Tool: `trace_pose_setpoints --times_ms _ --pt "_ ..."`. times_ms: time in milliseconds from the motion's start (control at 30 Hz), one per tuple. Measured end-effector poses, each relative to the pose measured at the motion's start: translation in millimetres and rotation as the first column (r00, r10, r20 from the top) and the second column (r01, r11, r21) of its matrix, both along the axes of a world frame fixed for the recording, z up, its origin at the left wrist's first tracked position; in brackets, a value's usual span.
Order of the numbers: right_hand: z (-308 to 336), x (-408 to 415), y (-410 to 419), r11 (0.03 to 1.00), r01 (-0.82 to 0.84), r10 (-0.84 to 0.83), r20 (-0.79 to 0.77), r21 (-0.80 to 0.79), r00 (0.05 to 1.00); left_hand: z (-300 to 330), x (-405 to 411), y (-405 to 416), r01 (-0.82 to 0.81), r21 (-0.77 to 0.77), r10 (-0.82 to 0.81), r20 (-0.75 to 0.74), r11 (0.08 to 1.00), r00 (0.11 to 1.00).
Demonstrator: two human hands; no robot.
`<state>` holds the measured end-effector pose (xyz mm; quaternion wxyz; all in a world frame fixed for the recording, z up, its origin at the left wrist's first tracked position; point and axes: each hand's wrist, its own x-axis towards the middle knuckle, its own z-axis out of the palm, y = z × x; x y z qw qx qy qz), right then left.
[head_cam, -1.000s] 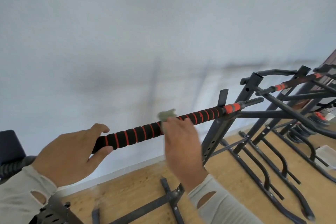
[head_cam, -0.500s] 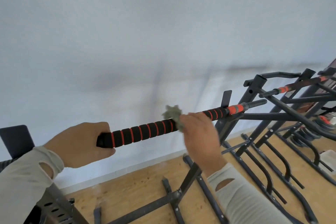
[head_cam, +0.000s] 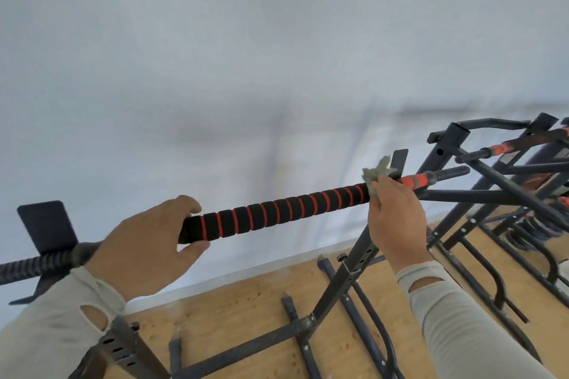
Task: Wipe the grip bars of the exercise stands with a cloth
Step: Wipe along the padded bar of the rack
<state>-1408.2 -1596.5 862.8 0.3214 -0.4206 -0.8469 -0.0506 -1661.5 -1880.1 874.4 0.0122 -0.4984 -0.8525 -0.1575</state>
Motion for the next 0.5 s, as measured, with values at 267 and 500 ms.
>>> trace_pose_setpoints --times_ms 267,500 --pt "-28.5 -85.3 -117.1 0.883 -0.448 0.459 -0.061 0.141 0.886 -9.2 -6.0 -3.7 0.078 0.08 -0.075 -0.047 0.994 0.996" --pt "-36.2 -128.9 -157.8 0.751 -0.625 0.644 -0.033 0.212 0.764 1.1 -16.5 2.9 0.092 -0.037 -0.089 0.071 0.995 0.993"
